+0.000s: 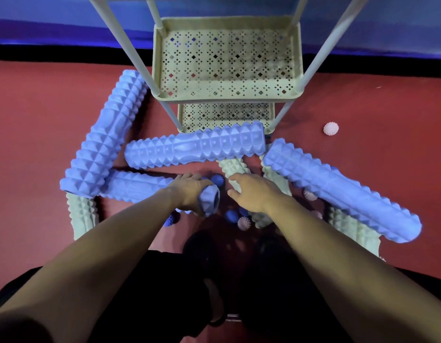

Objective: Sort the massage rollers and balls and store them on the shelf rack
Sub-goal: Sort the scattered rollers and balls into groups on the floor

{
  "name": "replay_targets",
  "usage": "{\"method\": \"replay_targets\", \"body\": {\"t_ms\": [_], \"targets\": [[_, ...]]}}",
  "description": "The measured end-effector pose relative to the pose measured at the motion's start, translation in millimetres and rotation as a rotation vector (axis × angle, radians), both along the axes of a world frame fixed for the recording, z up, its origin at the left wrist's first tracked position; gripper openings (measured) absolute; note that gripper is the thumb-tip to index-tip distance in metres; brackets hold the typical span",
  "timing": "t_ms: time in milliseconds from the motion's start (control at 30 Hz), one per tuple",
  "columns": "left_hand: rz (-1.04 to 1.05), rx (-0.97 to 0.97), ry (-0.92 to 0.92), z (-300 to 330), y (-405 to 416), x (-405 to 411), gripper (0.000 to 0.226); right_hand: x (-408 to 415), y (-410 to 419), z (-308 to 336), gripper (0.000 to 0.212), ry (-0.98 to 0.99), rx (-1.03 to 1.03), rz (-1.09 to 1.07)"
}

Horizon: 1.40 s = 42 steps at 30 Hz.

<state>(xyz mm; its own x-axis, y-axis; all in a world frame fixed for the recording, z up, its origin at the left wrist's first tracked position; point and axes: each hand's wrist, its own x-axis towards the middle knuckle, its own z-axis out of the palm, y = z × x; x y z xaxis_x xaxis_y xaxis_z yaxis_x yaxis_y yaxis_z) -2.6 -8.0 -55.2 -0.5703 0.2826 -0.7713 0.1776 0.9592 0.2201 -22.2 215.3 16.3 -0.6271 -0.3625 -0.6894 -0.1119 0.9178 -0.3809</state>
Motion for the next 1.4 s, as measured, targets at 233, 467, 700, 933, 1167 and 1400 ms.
{"method": "replay_targets", "body": {"t_ms": [233, 467, 700, 933, 1167, 1400], "targets": [[0.002, 0.155, 0.205, 86, -17, -12, 0.113, -3, 19, 57, 0.054, 0.01, -0.105, -0.072], [0.126, 0.431, 0.442, 195, 1, -22, 0.092, 8, 32, 144, 0.054, 0.073, -0.306, -0.087], [0.285, 0.729, 0.52, 292, 23, 2, 0.075, 31, 38, 219, 0.084, 0.27, -0.301, -0.083], [0.439, 1.018, 0.571, 381, 39, 44, 0.068, 67, 41, 291, 0.115, 0.381, -0.498, -0.114], [0.584, 1.262, 0.537, 438, 60, 70, 0.062, 97, 51, 342, 0.114, 0.473, -0.686, -0.16], [0.756, 1.458, 0.588, 488, 74, 92, 0.052, 110, 58, 379, 0.111, 0.638, -0.775, -0.213]]}}
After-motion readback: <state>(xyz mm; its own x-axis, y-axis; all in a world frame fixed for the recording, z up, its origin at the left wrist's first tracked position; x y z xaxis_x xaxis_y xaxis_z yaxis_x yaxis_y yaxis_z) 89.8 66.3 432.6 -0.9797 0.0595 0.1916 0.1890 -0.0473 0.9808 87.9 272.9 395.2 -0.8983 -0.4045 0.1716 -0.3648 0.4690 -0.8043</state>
